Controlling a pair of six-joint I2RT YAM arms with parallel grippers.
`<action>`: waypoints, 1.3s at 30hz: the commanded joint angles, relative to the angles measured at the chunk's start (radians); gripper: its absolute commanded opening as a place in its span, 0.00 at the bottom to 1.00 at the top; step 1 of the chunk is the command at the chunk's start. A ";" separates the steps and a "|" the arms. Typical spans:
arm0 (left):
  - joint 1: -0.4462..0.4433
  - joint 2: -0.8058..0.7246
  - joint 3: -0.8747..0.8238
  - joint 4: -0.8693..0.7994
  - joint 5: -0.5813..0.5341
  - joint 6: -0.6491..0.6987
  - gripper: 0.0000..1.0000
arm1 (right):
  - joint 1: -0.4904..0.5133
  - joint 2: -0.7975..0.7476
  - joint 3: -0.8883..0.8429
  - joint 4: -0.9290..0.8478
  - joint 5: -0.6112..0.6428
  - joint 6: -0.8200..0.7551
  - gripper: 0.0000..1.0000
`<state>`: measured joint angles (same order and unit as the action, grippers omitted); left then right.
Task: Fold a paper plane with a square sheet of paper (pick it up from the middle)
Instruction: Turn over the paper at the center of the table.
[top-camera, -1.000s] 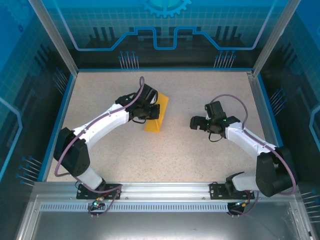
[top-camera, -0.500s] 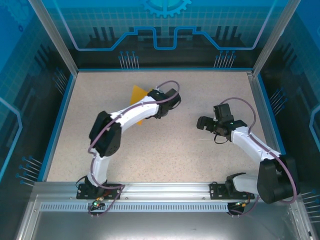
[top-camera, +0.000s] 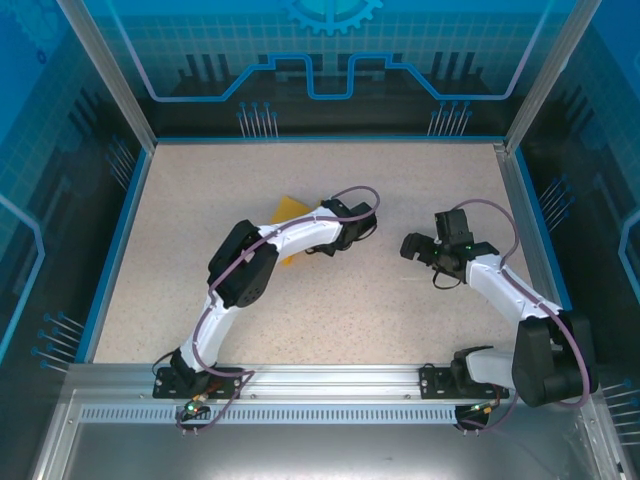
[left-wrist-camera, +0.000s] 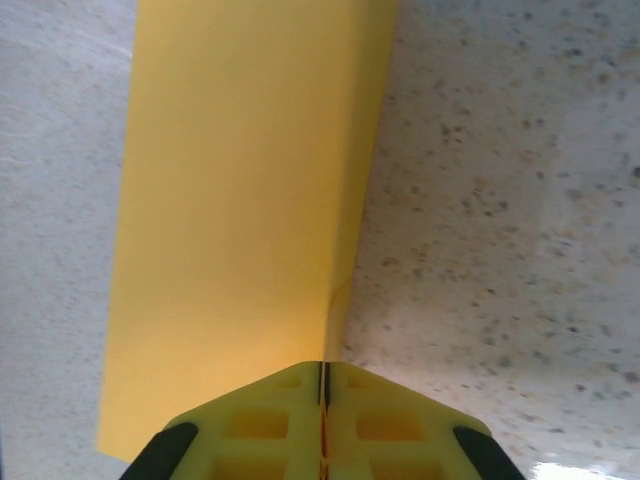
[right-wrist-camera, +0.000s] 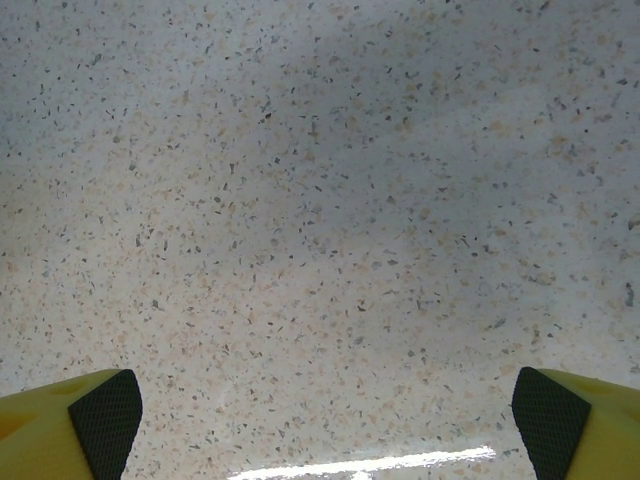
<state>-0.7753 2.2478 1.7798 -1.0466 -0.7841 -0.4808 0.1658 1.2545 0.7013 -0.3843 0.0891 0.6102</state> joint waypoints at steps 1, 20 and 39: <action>-0.006 0.028 0.006 0.022 0.096 -0.057 0.09 | -0.023 -0.018 -0.007 -0.010 -0.013 0.020 0.99; -0.003 -0.203 -0.081 0.216 0.534 -0.014 0.50 | -0.030 0.029 0.076 -0.043 -0.059 0.014 0.99; 0.476 -0.776 -0.807 0.631 0.884 -0.193 0.89 | 0.475 0.541 0.671 -0.099 -0.110 0.094 0.99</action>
<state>-0.3439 1.5410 1.0565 -0.4671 0.0605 -0.6094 0.5797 1.7054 1.2896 -0.4473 0.0017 0.6708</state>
